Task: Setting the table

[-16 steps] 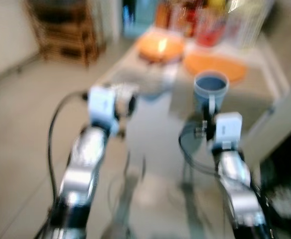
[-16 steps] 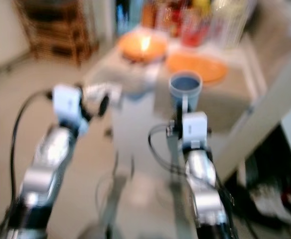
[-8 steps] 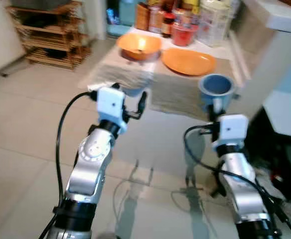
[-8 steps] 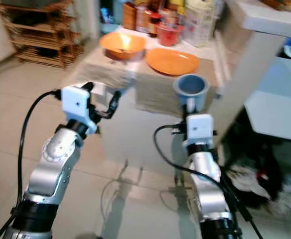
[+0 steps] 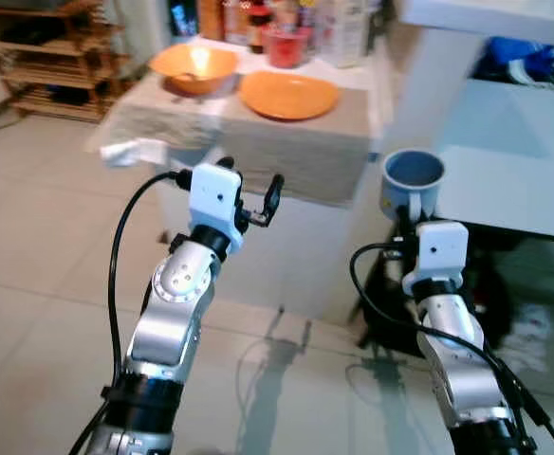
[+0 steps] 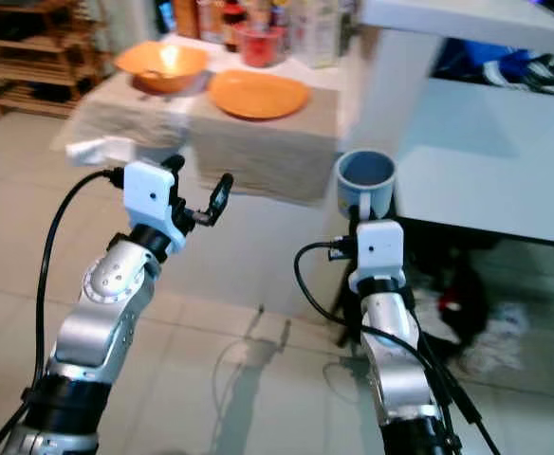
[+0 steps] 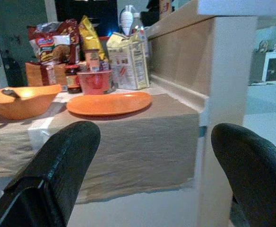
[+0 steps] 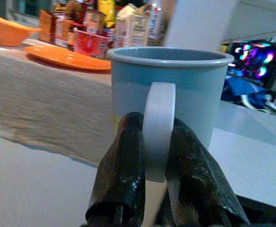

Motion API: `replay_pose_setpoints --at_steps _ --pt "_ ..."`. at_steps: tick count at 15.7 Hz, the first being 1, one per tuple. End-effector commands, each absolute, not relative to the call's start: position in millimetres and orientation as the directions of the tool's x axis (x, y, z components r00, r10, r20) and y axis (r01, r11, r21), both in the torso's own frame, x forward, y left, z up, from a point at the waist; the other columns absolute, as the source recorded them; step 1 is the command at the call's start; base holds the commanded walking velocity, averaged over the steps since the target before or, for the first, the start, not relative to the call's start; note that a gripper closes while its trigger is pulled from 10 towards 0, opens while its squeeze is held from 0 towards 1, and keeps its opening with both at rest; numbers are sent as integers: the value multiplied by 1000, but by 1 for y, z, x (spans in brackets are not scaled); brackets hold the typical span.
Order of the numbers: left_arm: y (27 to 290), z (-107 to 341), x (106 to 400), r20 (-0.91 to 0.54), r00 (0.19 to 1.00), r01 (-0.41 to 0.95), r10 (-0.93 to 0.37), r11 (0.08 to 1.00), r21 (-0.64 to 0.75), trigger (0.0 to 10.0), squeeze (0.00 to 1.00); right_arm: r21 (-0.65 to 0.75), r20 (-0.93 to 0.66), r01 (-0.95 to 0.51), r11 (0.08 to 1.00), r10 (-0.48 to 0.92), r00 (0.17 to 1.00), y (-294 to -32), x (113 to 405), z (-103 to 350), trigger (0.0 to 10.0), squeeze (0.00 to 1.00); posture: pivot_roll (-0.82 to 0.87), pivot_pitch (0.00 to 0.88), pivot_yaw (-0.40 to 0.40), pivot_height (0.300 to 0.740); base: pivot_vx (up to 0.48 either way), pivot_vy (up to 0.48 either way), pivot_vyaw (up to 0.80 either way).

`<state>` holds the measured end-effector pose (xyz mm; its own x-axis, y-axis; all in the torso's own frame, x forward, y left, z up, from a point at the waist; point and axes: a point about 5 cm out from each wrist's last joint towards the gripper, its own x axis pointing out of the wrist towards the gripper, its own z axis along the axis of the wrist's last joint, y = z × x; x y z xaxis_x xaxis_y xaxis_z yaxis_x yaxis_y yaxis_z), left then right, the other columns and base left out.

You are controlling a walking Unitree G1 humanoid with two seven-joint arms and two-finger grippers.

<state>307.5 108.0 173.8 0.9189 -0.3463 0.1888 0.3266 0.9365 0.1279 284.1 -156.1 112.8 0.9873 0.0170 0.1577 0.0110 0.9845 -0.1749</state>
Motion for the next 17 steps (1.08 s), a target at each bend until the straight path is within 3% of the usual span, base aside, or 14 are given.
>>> replay_pose_setpoints --at_steps 1,6,13,17 --pt "113 172 309 179 925 313 -334 940 135 10000 0 -173 180 2 985 30 983 -151 284 117 0 0 94 0 -18 740 0 -472 0" --pt "114 170 311 173 931 302 -322 944 133 10000 0 -173 183 21 985 11 983 -155 284 118 0 0 86 0 -19 740 0 -466 -679" --pt "116 170 314 177 939 272 -294 952 141 10000 0 -180 199 42 983 -5 980 -159 285 121 0 0 78 0 -10 740 0 -431 0" --pt "120 169 316 180 950 235 -256 963 131 10000 0 -182 194 42 982 -6 981 -159 285 120 0 0 76 0 -10 740 264 -398 0"
